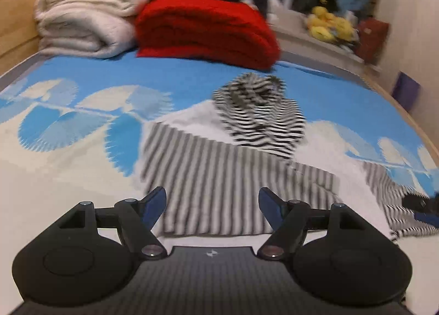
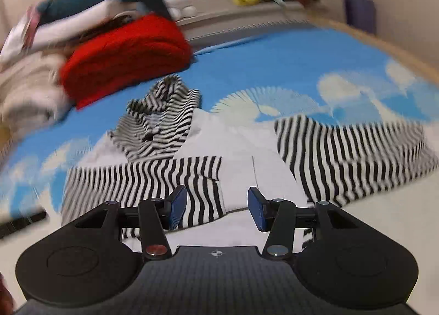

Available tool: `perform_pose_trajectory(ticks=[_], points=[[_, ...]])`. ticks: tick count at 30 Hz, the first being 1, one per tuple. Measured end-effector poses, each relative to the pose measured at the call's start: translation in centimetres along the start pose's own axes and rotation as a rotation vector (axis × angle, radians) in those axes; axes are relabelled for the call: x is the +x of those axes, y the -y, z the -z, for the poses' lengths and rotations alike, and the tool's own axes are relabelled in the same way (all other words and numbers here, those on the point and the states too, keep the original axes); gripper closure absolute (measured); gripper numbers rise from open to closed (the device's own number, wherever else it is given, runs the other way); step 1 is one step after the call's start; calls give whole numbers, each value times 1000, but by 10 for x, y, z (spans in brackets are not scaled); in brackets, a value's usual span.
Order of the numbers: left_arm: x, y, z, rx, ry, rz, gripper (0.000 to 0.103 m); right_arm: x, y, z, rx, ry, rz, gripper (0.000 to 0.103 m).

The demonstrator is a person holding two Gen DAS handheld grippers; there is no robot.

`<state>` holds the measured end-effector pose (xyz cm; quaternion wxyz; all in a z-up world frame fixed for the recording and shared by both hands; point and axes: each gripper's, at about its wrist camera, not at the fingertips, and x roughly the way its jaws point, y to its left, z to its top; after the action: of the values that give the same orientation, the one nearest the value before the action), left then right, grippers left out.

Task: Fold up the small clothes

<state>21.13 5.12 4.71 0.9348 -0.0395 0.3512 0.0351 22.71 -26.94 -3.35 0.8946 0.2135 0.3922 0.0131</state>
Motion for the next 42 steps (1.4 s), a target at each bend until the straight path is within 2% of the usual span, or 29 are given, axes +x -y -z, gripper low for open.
perform_pose_trajectory(ticks=[2,6,10,16,19,22,24,26,30,32,33,36,38,42], points=[[6,12,0,42,-11,40,24,5,16,-7,46,-7,54,52],[21,20,-5,47,-48,50,24,15,53,-23,160,-10,90,52],[36,18,-14,29,-73,54,24,25,98,-38,237,5,128,64],[60,15,-20,6,-113,43,24,36,189,-62,372,58,295,64],[68,14,-21,-10,-137,42,24,46,235,-53,507,30,370,63],[72,15,-21,-16,-147,44,24,59,275,-32,680,-24,385,62],[73,15,-20,-25,-146,38,24,62,292,-19,782,-29,384,65],[72,16,-20,-34,-141,34,24,60,299,-16,821,13,363,65],[70,14,-21,-35,-132,26,24,60,305,-17,836,82,388,66],[69,12,-21,-38,-130,22,24,63,310,-13,846,120,408,79],[69,11,-21,-39,-130,20,24,65,311,-13,843,125,432,93],[67,6,-22,-44,-125,9,24,64,310,-14,845,155,466,97],[66,1,-24,-55,-122,0,24,61,300,-20,797,180,499,98],[64,-14,-29,-85,-121,-23,24,55,251,-50,562,291,556,98]])
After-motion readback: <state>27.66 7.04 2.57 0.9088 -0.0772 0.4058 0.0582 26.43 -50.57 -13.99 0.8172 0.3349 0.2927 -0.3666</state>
